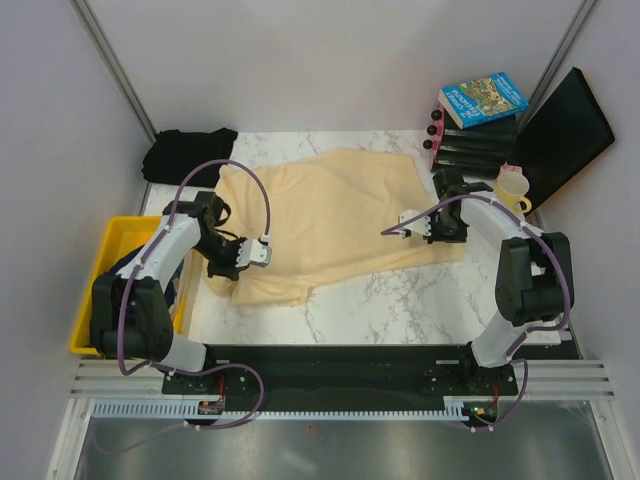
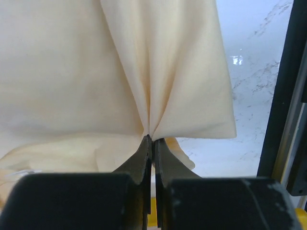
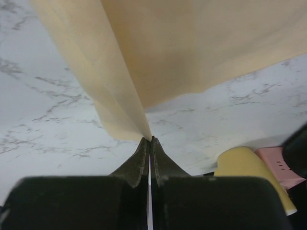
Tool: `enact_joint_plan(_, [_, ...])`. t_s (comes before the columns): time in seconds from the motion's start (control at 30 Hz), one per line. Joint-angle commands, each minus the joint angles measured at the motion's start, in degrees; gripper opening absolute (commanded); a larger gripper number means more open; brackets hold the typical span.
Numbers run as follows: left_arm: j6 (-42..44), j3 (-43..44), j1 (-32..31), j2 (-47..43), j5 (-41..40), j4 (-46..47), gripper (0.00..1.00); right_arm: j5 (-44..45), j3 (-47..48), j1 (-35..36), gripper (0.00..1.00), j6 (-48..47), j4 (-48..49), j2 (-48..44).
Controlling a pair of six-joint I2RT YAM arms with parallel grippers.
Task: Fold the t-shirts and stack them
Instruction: Fold the flattened tshirt in 1/3 of the way
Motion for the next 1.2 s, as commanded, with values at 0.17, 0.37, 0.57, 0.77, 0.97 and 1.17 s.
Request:
enact_joint_plan(0.17, [-3.3,7.9,3.8,1.9,-2.3,3.6,0.02,1.2,8.2,-0.1,0.00,1.5,8.0,6.2])
enact_joint_plan(0.37, [-3.1,9.6,4.5,2.2,-3.0,4.6,0.02,1.3,11.9,0.3,0.00,0.9,9.9,9.1])
enact_joint_plan(0.57, [-3.0,9.3,4.6,2.9,-3.7,5.5,0.02,1.7,14.8,1.5,0.00,1.1,12.8,11.6])
enact_joint_plan(0.77, [-3.4,7.5,4.6,3.3,-4.5,8.3,0.02,2.4,15.7,2.5,0.00,1.0,14.6,13.0])
enact_joint_plan(0.97, [-4.0,6.7,5.3,3.7,-6.2,13.2,0.02,2.9,15.3,2.9,0.00,1.1,15.7,13.5])
enact_joint_plan(1.17, [-3.3,6.5,5.4,5.0,-6.9,15.1,0.02,4.0,15.0,3.1,0.00,1.5,17.4,14.0])
